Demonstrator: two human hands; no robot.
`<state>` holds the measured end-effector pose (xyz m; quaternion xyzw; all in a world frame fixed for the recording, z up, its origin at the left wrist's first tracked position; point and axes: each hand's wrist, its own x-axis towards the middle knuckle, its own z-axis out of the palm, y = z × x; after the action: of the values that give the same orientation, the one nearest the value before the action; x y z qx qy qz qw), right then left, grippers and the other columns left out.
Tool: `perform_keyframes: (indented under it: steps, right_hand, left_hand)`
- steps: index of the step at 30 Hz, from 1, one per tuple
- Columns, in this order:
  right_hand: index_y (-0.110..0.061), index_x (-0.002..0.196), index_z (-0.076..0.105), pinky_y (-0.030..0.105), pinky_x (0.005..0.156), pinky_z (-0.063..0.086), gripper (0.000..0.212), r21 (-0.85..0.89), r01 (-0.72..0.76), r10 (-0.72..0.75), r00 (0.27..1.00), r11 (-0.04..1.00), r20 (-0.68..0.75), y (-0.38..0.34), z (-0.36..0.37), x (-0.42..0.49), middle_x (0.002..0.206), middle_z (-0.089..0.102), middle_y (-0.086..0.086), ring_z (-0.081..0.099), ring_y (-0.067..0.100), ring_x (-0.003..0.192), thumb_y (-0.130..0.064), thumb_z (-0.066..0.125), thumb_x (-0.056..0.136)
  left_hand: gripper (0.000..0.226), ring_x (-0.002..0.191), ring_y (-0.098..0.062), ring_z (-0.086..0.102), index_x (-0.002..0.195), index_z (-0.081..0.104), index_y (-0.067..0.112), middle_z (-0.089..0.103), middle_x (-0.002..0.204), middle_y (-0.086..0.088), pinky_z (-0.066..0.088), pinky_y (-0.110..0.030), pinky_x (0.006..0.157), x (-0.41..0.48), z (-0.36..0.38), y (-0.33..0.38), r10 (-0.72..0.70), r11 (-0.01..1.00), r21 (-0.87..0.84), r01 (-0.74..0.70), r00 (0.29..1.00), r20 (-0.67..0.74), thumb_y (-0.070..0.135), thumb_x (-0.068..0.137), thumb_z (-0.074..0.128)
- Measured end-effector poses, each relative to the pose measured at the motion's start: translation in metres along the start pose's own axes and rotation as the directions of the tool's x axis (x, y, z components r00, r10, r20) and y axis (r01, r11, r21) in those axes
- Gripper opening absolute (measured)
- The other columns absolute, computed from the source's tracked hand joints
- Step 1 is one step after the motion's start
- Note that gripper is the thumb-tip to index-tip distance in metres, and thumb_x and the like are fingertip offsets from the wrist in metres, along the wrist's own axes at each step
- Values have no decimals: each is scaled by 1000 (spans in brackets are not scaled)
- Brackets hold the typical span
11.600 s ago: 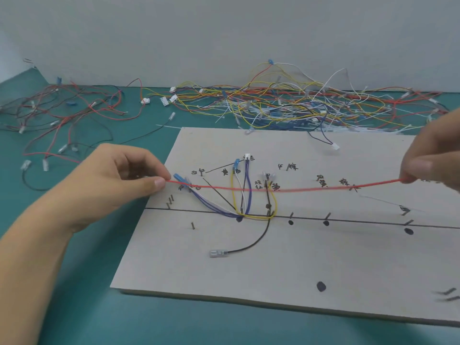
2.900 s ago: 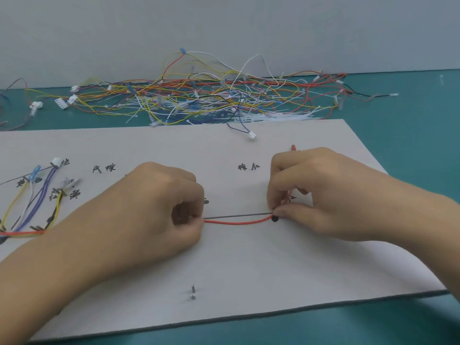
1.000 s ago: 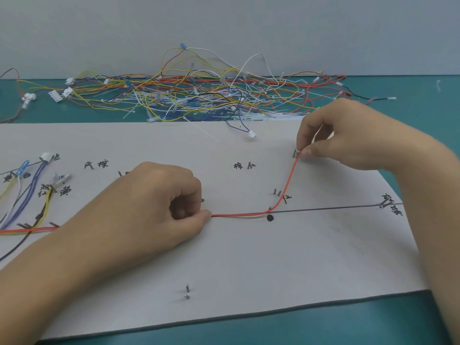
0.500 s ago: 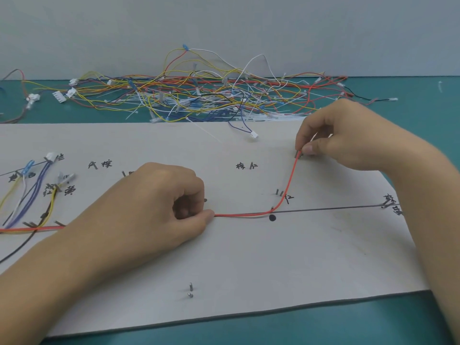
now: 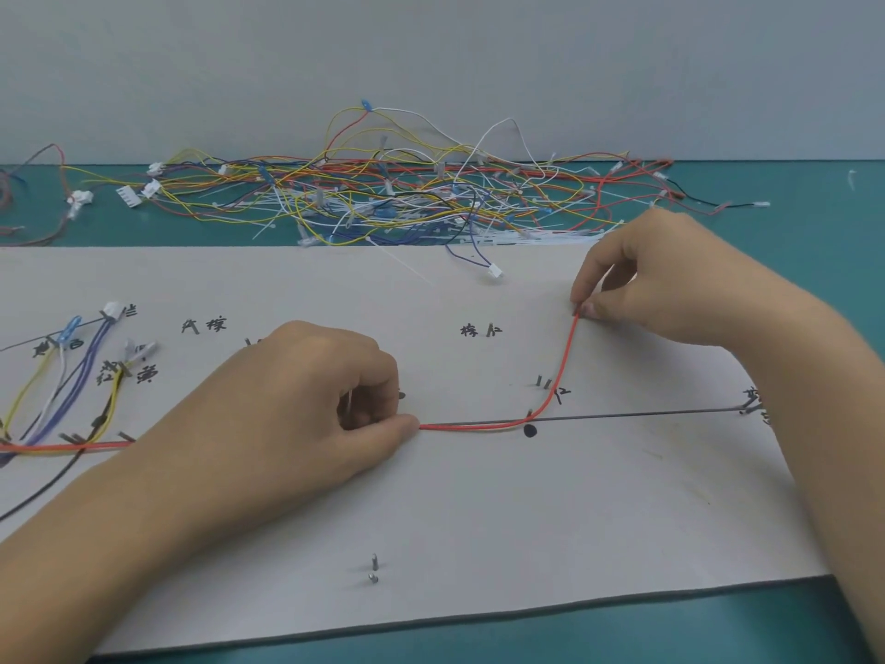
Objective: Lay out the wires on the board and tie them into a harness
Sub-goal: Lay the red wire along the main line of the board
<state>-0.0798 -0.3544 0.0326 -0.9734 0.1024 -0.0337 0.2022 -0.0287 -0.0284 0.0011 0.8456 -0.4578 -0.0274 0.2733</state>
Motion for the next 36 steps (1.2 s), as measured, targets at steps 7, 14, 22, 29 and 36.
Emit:
perform_keyframes:
  steps: [7, 14, 22, 29, 36]
  right_hand:
    - [-42, 93, 74, 11, 50, 38, 29, -43, -18, 18, 1000, 999, 3, -17, -9, -17, 73, 65, -32, 58, -16, 69, -14, 74, 84]
    - [-45, 99, 70, 22, 64, 42, 26, -42, 139, -135, 987, 989, 89, -51, -6, -40, 91, 61, -19, 55, -19, 81, -24, 76, 83]
    - [-34, 89, 68, 21, 70, 49, 5, -42, 352, -339, 923, 935, 179, -83, 21, -50, 86, 61, -19, 57, -4, 85, -32, 69, 85]
    - [-29, 89, 69, 34, 75, 54, 9, -24, 385, -372, 905, 922, 207, -102, 27, -56, 79, 63, -15, 58, 2, 78, -24, 66, 84]
    - [-26, 96, 60, 42, 74, 53, 10, -94, 508, -483, 851, 856, 204, -133, 58, -66, 96, 53, -7, 58, 24, 92, -35, 56, 95]
  left_hand:
    - [31, 71, -4, 60, 82, 69, 40, 66, 83, 26, 51, -34, 56, -5, -10, -1, 4, 1000, 7, -4, 999, 42, 69, 74, 63]
    - [28, 69, -7, 62, 91, 68, 44, 67, 87, 25, 46, -24, 54, -7, -19, -5, 24, 1000, 11, -25, 996, 83, 63, 71, 70]
    - [12, 63, -3, 61, 83, 66, 45, 68, 83, 24, 37, -3, 51, -10, -44, -26, 9, 997, 74, -16, 996, 88, 54, 76, 66]
    - [23, 75, 9, 67, 94, 64, 60, 67, 90, 33, 49, -20, 54, -32, -67, -62, -133, 977, 194, 85, 960, 247, 69, 73, 66]
    - [43, 63, 4, 65, 88, 68, 56, 67, 78, 32, 49, -18, 53, -30, -70, -71, -110, 985, 162, 67, 956, 274, 92, 74, 50]
